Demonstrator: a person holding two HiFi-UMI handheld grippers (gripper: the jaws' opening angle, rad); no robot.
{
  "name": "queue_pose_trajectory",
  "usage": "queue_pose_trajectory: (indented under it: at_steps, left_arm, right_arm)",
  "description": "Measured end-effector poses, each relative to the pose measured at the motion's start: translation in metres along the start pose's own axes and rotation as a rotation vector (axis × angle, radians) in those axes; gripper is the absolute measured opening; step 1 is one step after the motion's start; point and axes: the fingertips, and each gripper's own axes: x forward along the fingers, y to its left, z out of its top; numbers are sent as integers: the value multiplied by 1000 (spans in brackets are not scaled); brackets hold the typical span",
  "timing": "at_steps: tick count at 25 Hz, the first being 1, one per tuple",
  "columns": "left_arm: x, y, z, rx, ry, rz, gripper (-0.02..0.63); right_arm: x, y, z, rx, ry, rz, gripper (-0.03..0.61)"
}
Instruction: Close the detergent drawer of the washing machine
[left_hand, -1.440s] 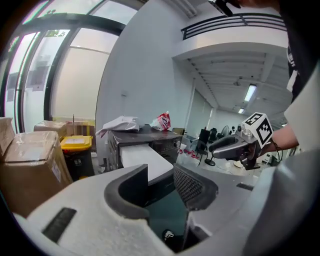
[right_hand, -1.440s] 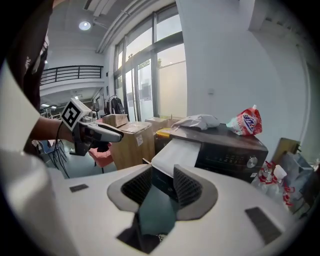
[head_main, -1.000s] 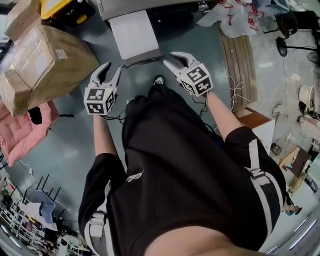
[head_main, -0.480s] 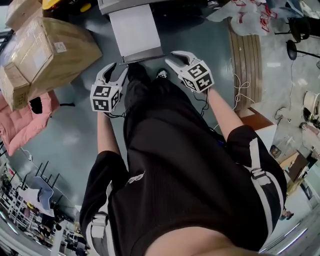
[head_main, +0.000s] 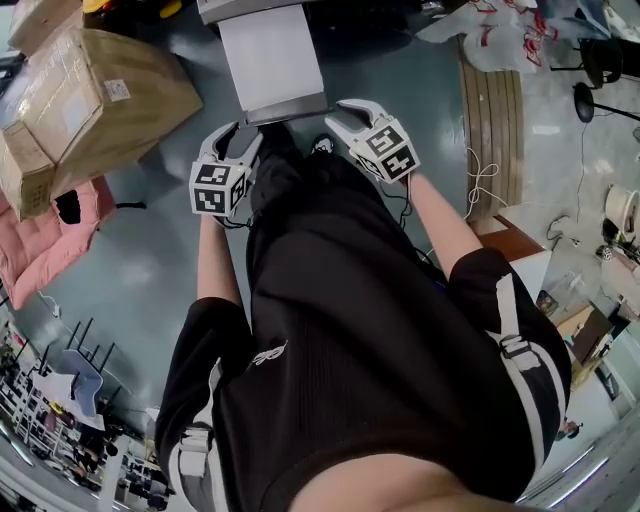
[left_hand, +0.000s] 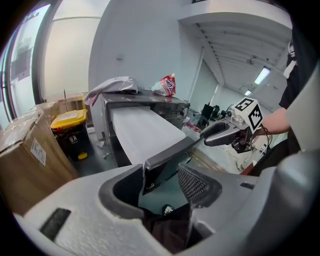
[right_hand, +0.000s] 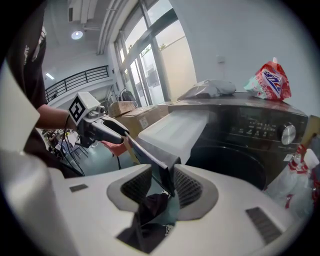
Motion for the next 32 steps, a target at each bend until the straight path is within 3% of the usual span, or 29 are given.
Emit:
queue_pose_trajectory:
  at_steps: [6, 13, 22, 32]
  left_arm:
    - [6, 3, -5, -29, 12, -10, 232]
    - [19, -1, -7, 4, 50, -26, 230]
    - [25, 4, -15, -51, 61, -9, 225]
    - [26, 9, -21, -49, 89, 12, 198]
  right_arm:
    - [8, -3, -14, 54, 23, -2, 147]
    - [17, 0, -10, 58, 10, 10, 150]
    - [27, 1, -19, 83, 25, 3, 158]
    - [29, 4, -15, 93, 9, -71, 158]
